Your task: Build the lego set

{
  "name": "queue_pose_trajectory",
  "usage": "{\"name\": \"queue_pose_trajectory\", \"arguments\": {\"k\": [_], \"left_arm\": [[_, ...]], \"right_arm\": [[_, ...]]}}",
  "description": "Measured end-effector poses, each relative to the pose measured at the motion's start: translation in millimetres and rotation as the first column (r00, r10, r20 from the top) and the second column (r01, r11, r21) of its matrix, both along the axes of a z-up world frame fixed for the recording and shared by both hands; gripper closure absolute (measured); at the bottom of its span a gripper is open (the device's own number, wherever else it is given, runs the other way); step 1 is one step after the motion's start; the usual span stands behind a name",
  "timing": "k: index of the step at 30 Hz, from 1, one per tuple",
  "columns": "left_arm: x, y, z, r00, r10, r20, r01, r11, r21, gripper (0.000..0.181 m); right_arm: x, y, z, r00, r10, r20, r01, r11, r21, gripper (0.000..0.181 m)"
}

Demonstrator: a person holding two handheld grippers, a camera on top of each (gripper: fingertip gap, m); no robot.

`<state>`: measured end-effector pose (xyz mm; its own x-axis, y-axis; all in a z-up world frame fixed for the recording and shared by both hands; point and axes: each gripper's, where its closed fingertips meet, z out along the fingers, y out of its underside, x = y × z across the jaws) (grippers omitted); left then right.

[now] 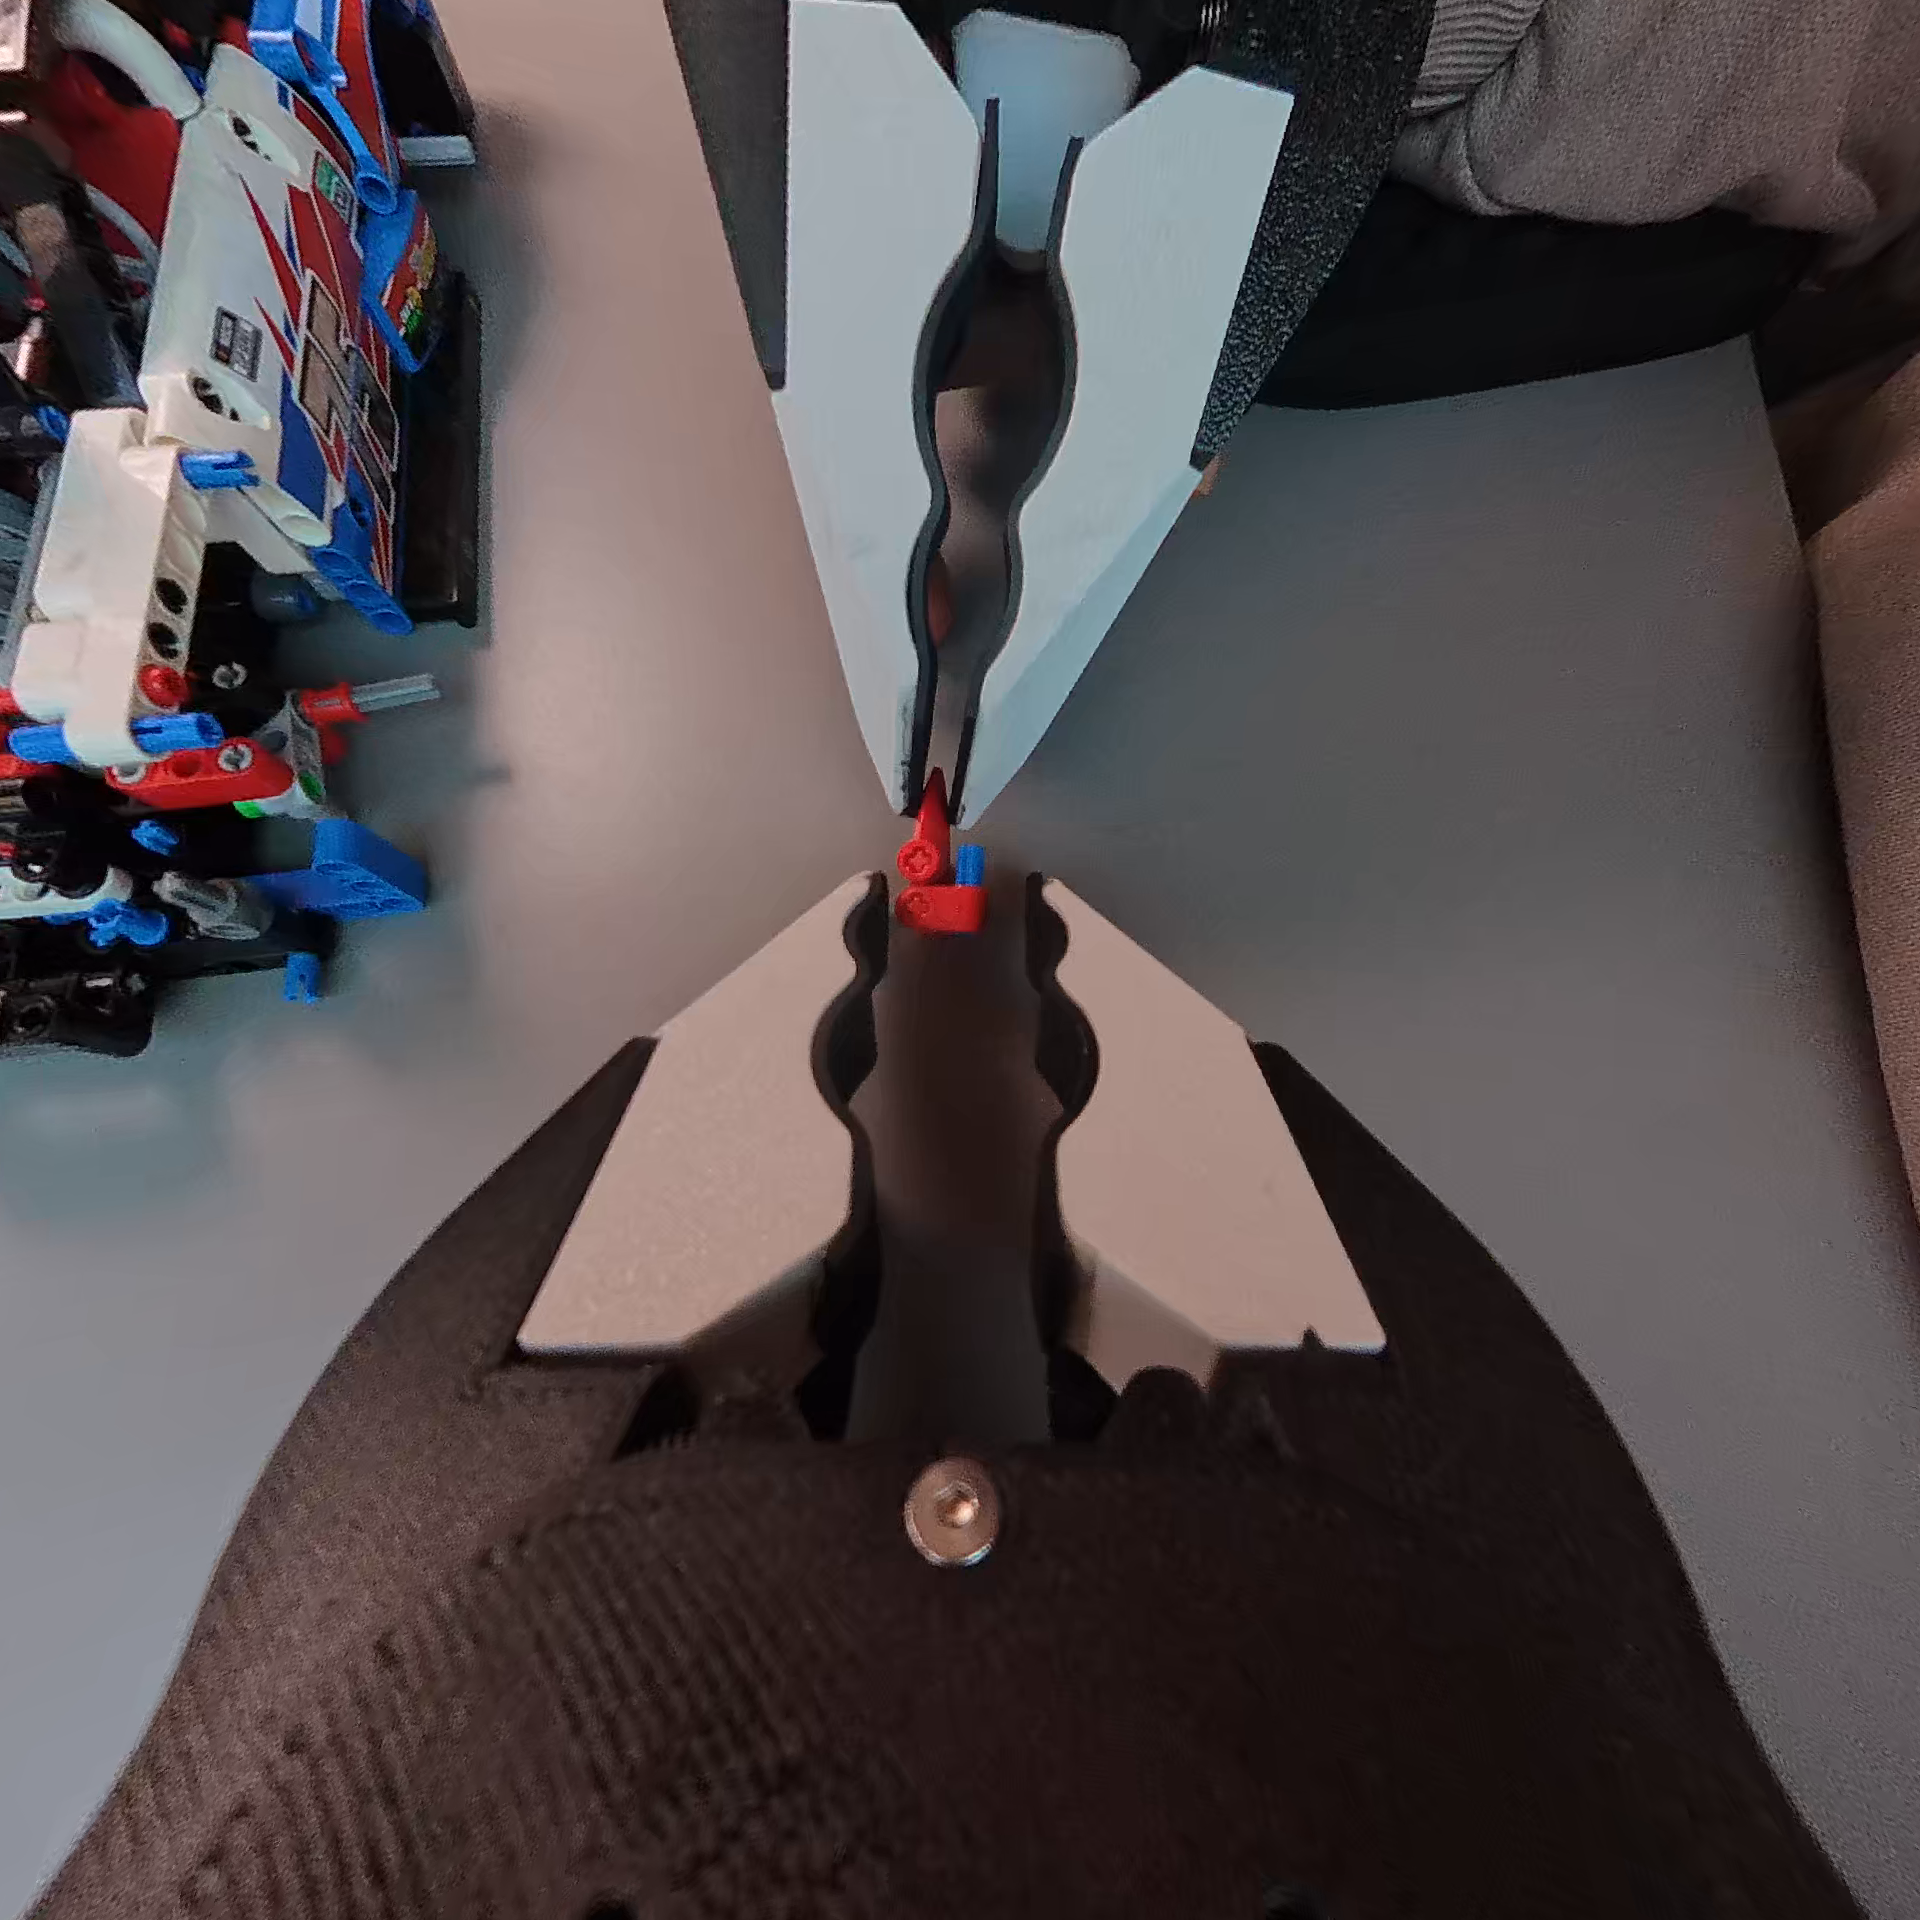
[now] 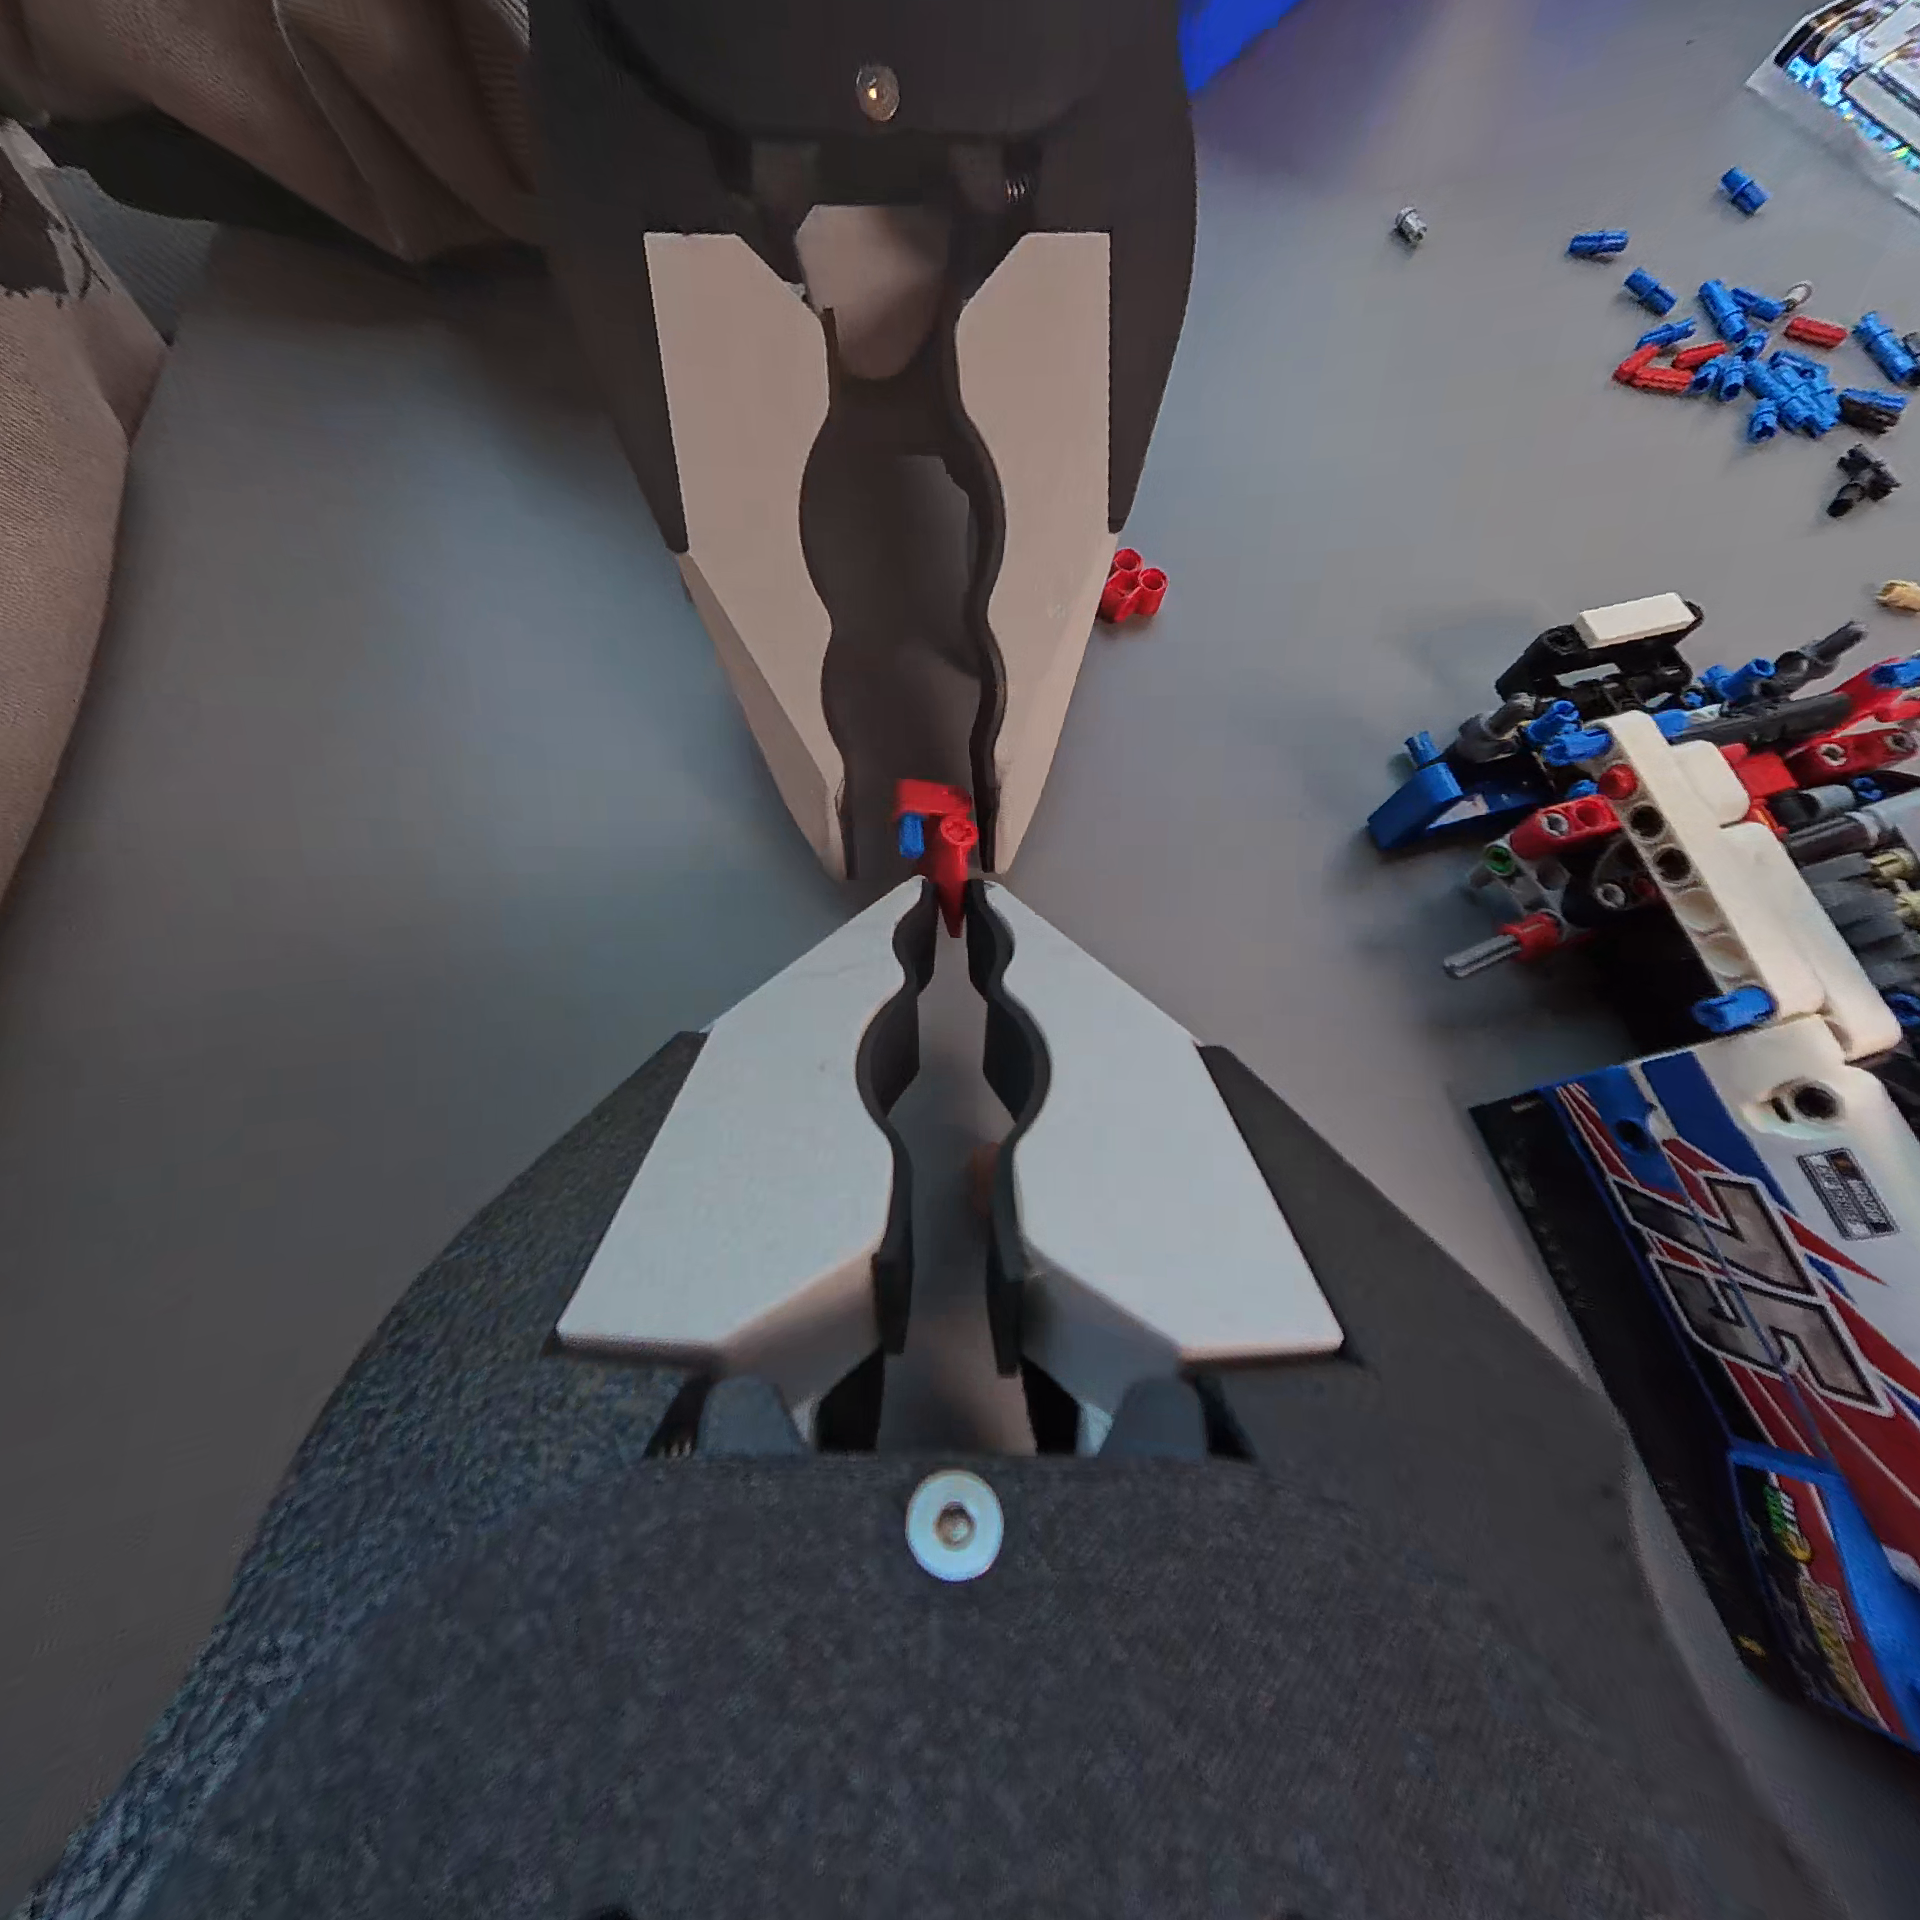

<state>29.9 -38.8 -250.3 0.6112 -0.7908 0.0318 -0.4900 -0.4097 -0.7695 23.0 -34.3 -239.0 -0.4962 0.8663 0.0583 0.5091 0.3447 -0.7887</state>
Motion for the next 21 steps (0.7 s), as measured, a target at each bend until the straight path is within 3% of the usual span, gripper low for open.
{"name": "queue_pose_trajectory", "arguments": {"k": [2,9,13,15,18,21], "left_arm": [[-1.1,2.3,-1.5,1.0,0.009,-0.029,-0.009,1.0,0.021,0.165],[-2.6,4.9,-2.8,0.998,0.02,-0.065,-0.017,0.999,0.049,0.166],[-3.2,5.1,-2.8,0.998,0.026,-0.062,-0.023,0.999,0.044,0.166],[-3.9,4.8,-1.8,0.998,0.026,-0.053,-0.024,0.999,0.036,0.156],[-6.2,6.2,13.1,0.999,0.036,0.034,-0.037,0.999,0.036,0.149],[-31.1,16.1,40.4,0.989,0.106,0.103,-0.116,0.989,0.094,0.149]], "right_arm": [[-1.1,-0.7,-0.8,1.0,0.001,0.004,-0.001,1.0,0.014,0.178],[-2.0,1.4,-0.5,1.0,-0.014,-0.007,0.014,0.999,0.03,0.178],[-1.1,3.9,3.8,0.999,-0.026,-0.022,0.026,1.0,0.0,0.173],[-1.6,6.8,10.5,0.998,-0.044,-0.046,0.042,0.999,-0.034,0.171],[-3.0,16.6,24.9,0.99,-0.095,-0.104,0.086,0.993,-0.086,0.17],[-4.3,33.3,42.9,0.968,-0.178,-0.177,0.155,0.979,-0.134,0.169]]}}
